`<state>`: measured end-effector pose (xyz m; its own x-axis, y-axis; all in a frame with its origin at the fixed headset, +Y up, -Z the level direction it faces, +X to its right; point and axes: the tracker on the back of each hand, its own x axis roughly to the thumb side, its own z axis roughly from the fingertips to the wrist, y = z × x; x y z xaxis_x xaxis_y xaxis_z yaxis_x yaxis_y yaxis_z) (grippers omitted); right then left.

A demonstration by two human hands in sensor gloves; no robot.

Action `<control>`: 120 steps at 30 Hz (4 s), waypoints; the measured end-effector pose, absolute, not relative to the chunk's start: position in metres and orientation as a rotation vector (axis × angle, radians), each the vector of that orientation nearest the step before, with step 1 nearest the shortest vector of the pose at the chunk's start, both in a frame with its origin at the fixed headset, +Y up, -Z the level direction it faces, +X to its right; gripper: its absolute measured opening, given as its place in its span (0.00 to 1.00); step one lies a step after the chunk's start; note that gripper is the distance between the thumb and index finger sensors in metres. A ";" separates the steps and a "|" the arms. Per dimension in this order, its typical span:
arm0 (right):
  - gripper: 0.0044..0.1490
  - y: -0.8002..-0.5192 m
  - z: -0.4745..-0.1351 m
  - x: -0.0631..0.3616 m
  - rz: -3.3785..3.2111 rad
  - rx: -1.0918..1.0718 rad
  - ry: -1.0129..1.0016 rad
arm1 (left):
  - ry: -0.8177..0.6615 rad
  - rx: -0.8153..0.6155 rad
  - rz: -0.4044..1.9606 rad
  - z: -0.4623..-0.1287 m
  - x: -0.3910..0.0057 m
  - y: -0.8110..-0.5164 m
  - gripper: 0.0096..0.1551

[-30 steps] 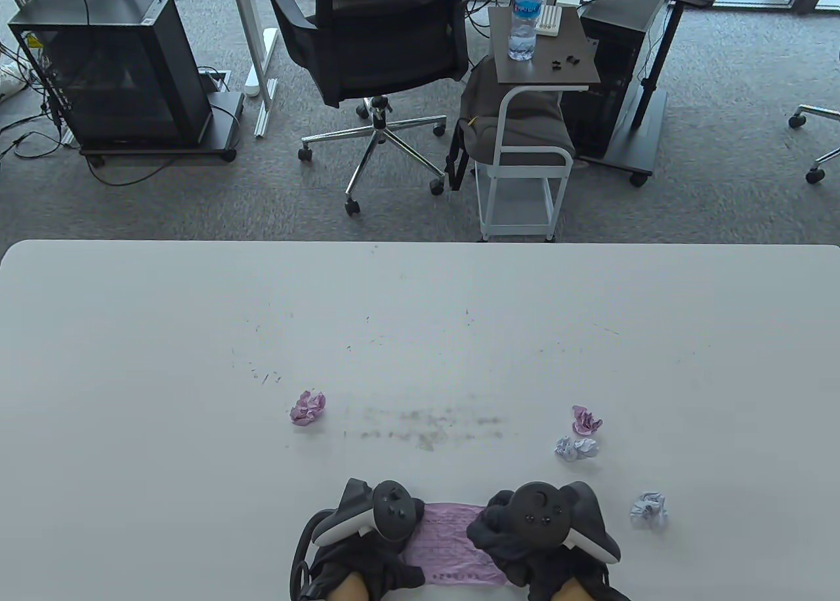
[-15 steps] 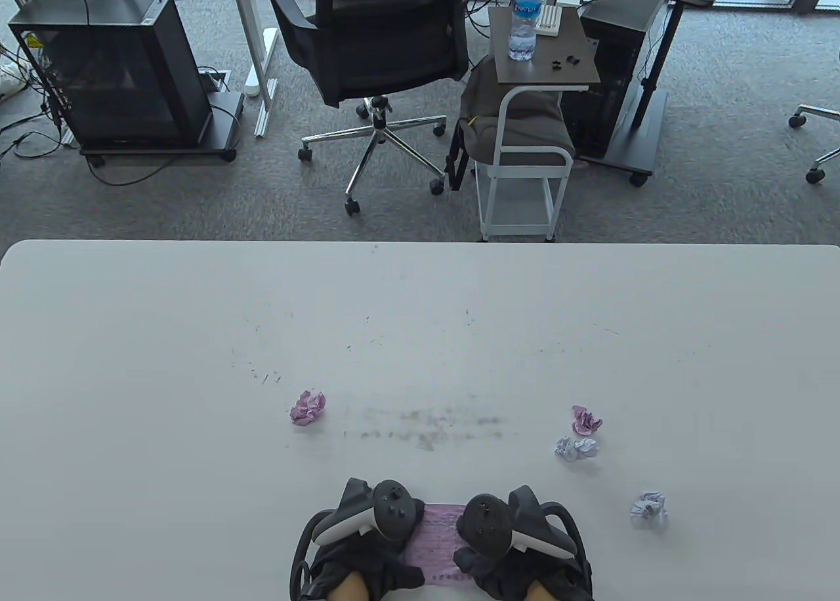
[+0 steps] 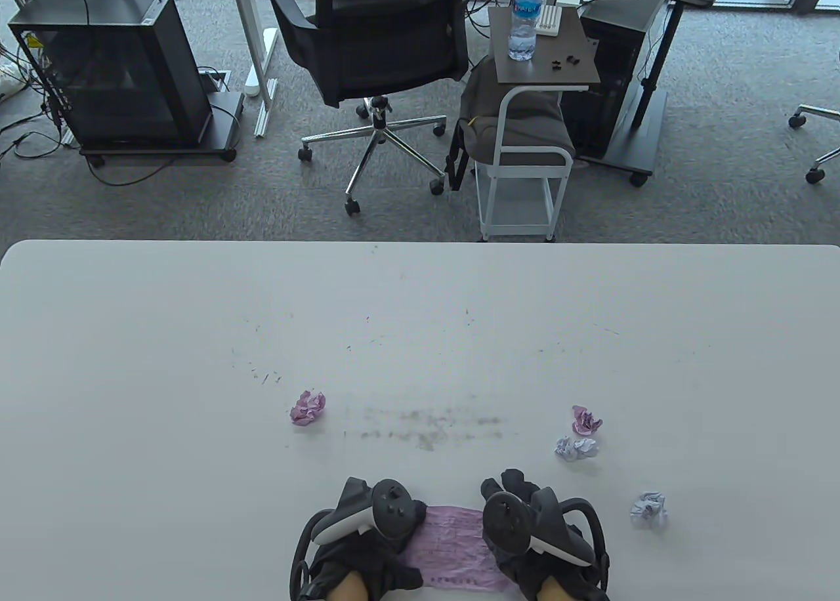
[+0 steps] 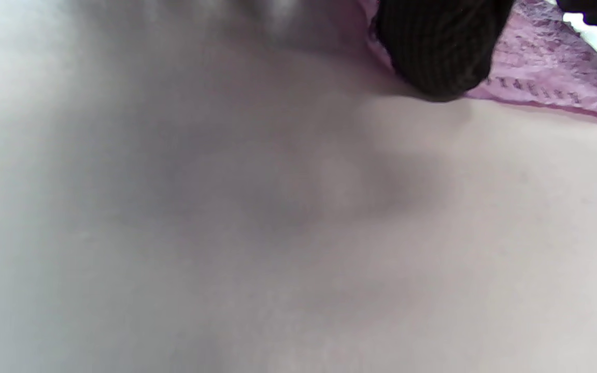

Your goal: Flatten crumpled invoices and stack

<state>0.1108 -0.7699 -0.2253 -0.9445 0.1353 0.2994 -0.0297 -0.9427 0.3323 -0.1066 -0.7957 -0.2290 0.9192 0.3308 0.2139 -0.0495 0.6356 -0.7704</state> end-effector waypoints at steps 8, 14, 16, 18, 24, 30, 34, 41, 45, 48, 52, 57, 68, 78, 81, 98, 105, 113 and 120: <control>0.53 -0.774 -0.229 0.118 2.961 0.322 0.608 | -0.353 -0.856 0.221 -0.229 -0.107 -0.796 0.53; 0.49 -0.775 -0.231 0.124 2.901 0.275 0.616 | -0.353 -0.856 0.228 -0.229 -0.107 -0.796 0.53; 0.46 -0.774 -0.230 0.124 2.888 0.262 0.605 | -0.353 -0.854 0.229 -0.229 -0.107 -0.796 0.53; 0.43 -0.773 -0.230 0.124 2.891 0.257 0.556 | -0.352 -0.853 0.231 -0.229 -0.108 -0.796 0.53; 0.24 -0.766 -0.229 0.123 2.940 0.252 0.474 | -0.351 -0.854 0.233 -0.229 -0.108 -0.796 0.53; 0.23 -0.759 -0.230 0.135 2.716 0.294 0.534 | -0.350 -0.852 0.235 -0.229 -0.108 -0.796 0.53; 0.26 -0.756 -0.232 0.150 2.433 0.231 0.418 | -0.350 -0.854 0.229 -0.229 -0.108 -0.796 0.54; 0.28 -0.744 -0.230 0.146 2.371 0.296 0.130 | -0.346 -0.853 0.213 -0.228 -0.108 -0.796 0.55; 0.26 -0.728 -0.226 0.143 2.420 0.378 -0.035 | -0.320 -0.829 0.209 -0.230 -0.110 -0.795 0.57; 0.25 -0.717 -0.221 0.145 2.482 0.433 -0.122 | -0.317 -0.815 0.223 -0.230 -0.113 -0.795 0.61; 0.25 -0.702 -0.213 0.151 2.424 0.472 -0.255 | -0.295 -0.731 0.492 -0.232 -0.125 -0.789 0.64; 0.25 -0.680 -0.203 0.153 2.318 0.531 -0.416 | -0.248 -0.507 0.778 -0.233 -0.143 -0.777 0.67; 0.25 -0.701 -0.212 0.179 1.708 0.218 -0.241 | -0.392 -0.459 1.439 -0.234 -0.131 -0.769 0.59; 0.28 -0.705 -0.217 0.174 1.991 0.176 -0.202 | -0.412 -0.056 1.246 -0.227 -0.144 -0.728 0.30; 0.30 -0.696 -0.217 0.170 2.110 0.172 -0.207 | -0.413 -0.020 1.105 -0.225 -0.137 -0.711 0.28; 0.36 -0.730 -0.304 0.103 2.966 0.241 -0.027 | -0.356 -0.311 0.463 -0.294 -0.125 -0.757 0.32; 0.37 -0.755 -0.320 0.085 3.043 0.233 0.049 | -0.379 -0.332 0.360 -0.302 -0.121 -0.775 0.33; 0.36 -0.763 -0.326 0.077 3.140 0.263 0.095 | -0.375 -0.378 0.216 -0.300 -0.119 -0.784 0.32; 0.37 -0.764 -0.322 0.079 3.206 0.263 0.096 | -0.318 -0.441 0.195 -0.301 -0.122 -0.790 0.33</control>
<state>0.0789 -0.7639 -0.3220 -0.9837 -0.0719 0.1650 0.0816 -0.9953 0.0530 -0.1225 -0.7896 -0.3014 0.9324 0.2527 0.2584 -0.1163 0.8868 -0.4472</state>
